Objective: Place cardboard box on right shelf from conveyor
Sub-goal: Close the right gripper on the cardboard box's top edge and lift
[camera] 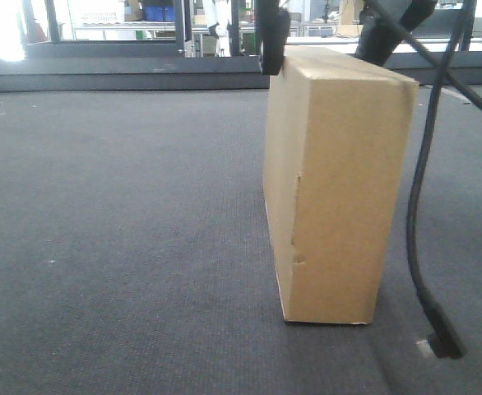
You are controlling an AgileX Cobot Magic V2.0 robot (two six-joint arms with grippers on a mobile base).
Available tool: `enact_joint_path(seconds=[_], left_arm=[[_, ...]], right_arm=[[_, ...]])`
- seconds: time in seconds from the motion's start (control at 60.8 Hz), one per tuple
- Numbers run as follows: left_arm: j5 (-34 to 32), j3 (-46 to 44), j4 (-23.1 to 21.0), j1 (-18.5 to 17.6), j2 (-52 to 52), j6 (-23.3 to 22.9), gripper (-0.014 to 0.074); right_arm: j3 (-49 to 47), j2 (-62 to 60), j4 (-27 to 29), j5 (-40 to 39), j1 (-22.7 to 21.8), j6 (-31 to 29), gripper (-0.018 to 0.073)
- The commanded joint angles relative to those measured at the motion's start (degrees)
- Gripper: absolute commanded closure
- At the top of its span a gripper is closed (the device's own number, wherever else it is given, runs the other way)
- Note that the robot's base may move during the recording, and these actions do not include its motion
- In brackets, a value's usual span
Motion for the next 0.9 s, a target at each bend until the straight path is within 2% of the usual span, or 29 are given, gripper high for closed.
enact_joint_path(seconds=[0.0, 0.888], left_arm=[[-4.7, -0.2, -0.3, -0.1, -0.5, -0.1, 0.0715], [-4.7, -0.2, -0.3, -0.1, -0.5, -0.1, 0.0715]], right_arm=[[-1.9, -2.5, -1.1, 0.2, 0.1, 0.1, -0.0045], [-1.9, -2.0, 0.9, 2.0, 0.1, 2.8, -0.0045]])
